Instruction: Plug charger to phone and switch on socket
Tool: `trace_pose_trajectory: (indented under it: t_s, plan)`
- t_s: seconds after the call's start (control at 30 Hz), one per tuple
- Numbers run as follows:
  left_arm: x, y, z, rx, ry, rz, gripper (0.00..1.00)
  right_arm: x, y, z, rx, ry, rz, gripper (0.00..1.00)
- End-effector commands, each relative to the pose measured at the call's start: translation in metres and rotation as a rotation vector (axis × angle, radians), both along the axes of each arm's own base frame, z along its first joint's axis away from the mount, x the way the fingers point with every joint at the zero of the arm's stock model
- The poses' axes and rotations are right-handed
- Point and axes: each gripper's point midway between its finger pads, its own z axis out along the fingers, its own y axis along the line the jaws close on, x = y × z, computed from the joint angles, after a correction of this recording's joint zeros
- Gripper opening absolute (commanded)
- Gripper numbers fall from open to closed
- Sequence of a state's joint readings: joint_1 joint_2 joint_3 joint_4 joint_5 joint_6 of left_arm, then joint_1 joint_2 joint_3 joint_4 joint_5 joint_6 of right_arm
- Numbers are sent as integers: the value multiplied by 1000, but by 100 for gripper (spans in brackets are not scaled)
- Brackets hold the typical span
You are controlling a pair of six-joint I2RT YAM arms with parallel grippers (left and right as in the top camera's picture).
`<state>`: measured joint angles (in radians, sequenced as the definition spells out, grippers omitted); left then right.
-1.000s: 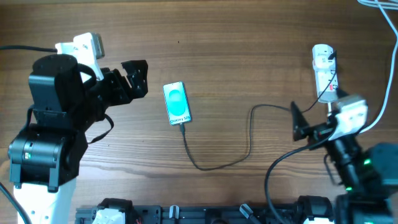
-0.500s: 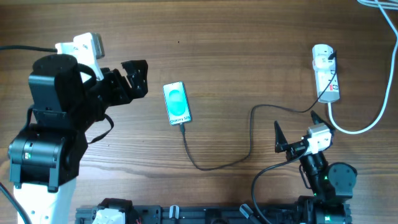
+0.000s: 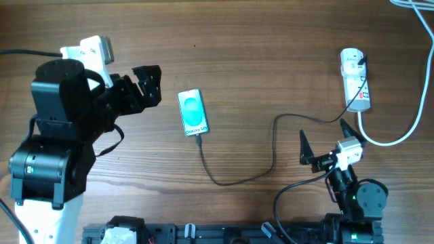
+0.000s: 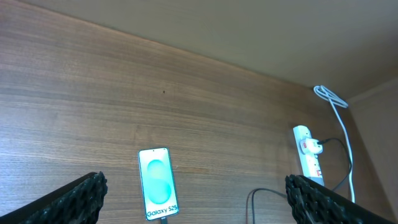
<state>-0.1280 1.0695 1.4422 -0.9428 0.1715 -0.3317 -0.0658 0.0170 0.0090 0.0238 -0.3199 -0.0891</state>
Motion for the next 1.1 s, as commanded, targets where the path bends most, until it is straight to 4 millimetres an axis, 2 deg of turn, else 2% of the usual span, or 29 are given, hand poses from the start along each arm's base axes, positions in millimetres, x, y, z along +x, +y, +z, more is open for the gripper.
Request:
trace_pose_trajectory:
  t_s: [0.0,0.33,0.4,0.47,0.57,0.8,0.87,1.07]
  plan:
    - [1,3,1,5,-5,13,100,-1,1,2,10,-11,1,100]
    - [-1,3,2,5,-9,10,100,-1,1,2,10,-10,1,100]
    - [-7,5,5,4,-25,15,100,-1,1,2,10,-10,1,100]
    - [-21,12,-2,4,-30,34,100,-1,1,2,10,-10,1,100]
    - [-39,22,-22,-4,-104,66,100,-1,1,2,10,-10,1,100]
    - [-55,26,-83,1,-422,63,100,-1,1,2,10,-10,1,100]
    - [-56,26,-100,-2,-537,62,100,-1,1,2,10,-10,1,100]
    - [-56,26,-148,8,-656,60,100,-1,1,2,10,-10,1,100]
